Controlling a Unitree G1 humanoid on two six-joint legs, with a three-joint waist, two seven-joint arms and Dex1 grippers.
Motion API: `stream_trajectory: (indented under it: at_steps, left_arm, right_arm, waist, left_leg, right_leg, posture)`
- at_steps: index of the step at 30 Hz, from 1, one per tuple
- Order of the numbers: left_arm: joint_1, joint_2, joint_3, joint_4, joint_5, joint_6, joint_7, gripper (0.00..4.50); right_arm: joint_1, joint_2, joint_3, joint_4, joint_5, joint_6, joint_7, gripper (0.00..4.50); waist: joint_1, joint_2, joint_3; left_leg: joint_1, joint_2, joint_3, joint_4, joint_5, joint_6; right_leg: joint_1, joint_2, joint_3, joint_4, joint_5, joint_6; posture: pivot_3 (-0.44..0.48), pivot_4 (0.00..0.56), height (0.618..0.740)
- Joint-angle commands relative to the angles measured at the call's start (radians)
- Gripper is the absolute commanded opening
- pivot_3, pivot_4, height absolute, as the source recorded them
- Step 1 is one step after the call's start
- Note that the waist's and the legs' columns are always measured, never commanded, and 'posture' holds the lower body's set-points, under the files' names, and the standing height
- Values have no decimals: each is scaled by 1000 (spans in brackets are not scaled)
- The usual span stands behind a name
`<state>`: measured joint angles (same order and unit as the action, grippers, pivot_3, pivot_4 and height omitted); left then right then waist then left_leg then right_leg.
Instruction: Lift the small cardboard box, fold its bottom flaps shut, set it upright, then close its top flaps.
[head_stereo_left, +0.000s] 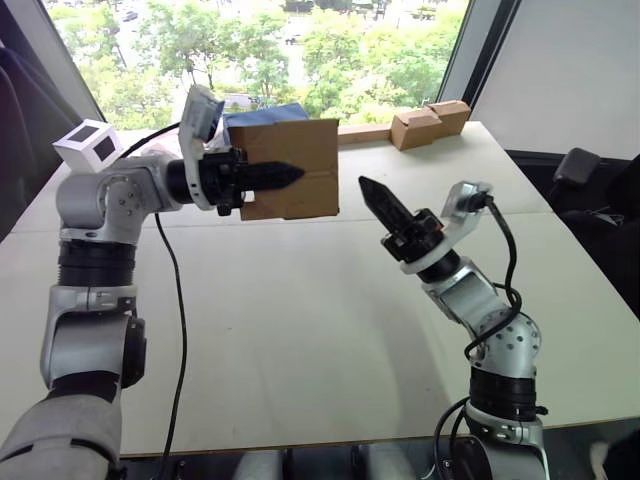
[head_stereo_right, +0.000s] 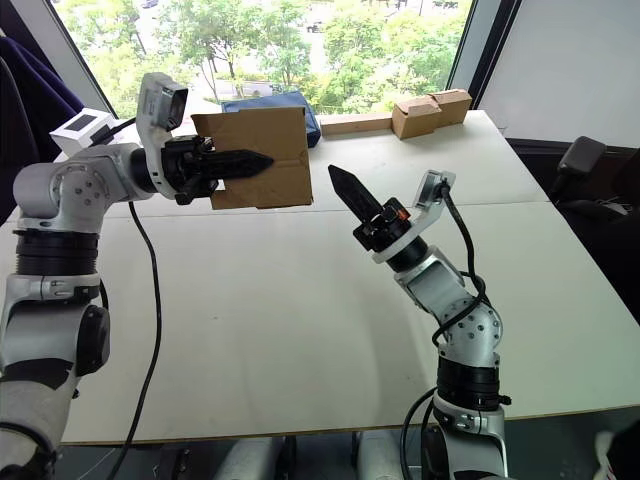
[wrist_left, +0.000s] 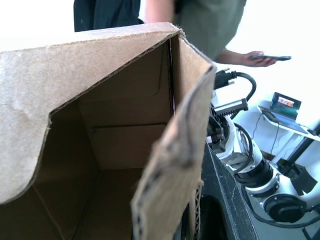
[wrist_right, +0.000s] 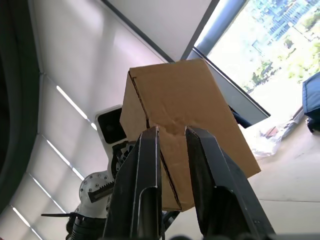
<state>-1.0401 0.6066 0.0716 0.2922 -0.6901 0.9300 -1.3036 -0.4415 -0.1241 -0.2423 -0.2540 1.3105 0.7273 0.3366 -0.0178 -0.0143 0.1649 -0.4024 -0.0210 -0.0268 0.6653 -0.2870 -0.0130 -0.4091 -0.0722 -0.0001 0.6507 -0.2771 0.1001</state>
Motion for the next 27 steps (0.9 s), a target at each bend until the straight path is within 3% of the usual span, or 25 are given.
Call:
stream_trajectory:
  at_steps: [1, 16, 21, 24, 27]
  left_arm:
    - [-15, 2, 28, -23, -26, -13, -4, 0]
    - [-1, -16, 19, -34, -23, -9, 2, 0]
    - [7, -9, 18, -45, -21, 3, 9, 0]
    - [14, 17, -16, -87, 7, 11, 18, 0]
    - [17, 74, -142, -144, 86, -17, -28, 0]
  right_arm:
    - [-10, -4, -13, -38, 4, -34, -16, 54]
    - [-49, -4, 152, -63, -155, -45, 42, 54]
    - [-27, -15, 120, -57, -158, -50, 28, 54]
    - [27, -89, 41, -78, -148, -36, -6, 54]
    - [111, -227, -4, -118, -151, 11, 38, 54]
  waist:
    - [0, 0, 0]
    - [1, 0, 0]
    - [1, 0, 0]
    - [4, 0, 0]
    - [7, 0, 0]
  left_leg:
    - [0, 0, 0, 0, 0, 0]
    - [0, 0, 0, 0, 0, 0]
    - [0, 0, 0, 0, 0, 0]
    - [0, 0, 0, 0, 0, 0]
    - [0, -1, 0, 0, 0, 0]
  right_leg:
    - [0, 0, 0, 0, 0, 0]
    - [0, 0, 0, 0, 0, 0]
    - [0, 0, 0, 0, 0, 0]
    - [0, 0, 0, 0, 0, 0]
    - [1, -1, 0, -1, 0, 0]
  posture:
    - [0, 150, 740]
    - [0, 150, 740]
    - [0, 150, 740]
    - [0, 150, 740]
    - [0, 150, 740]
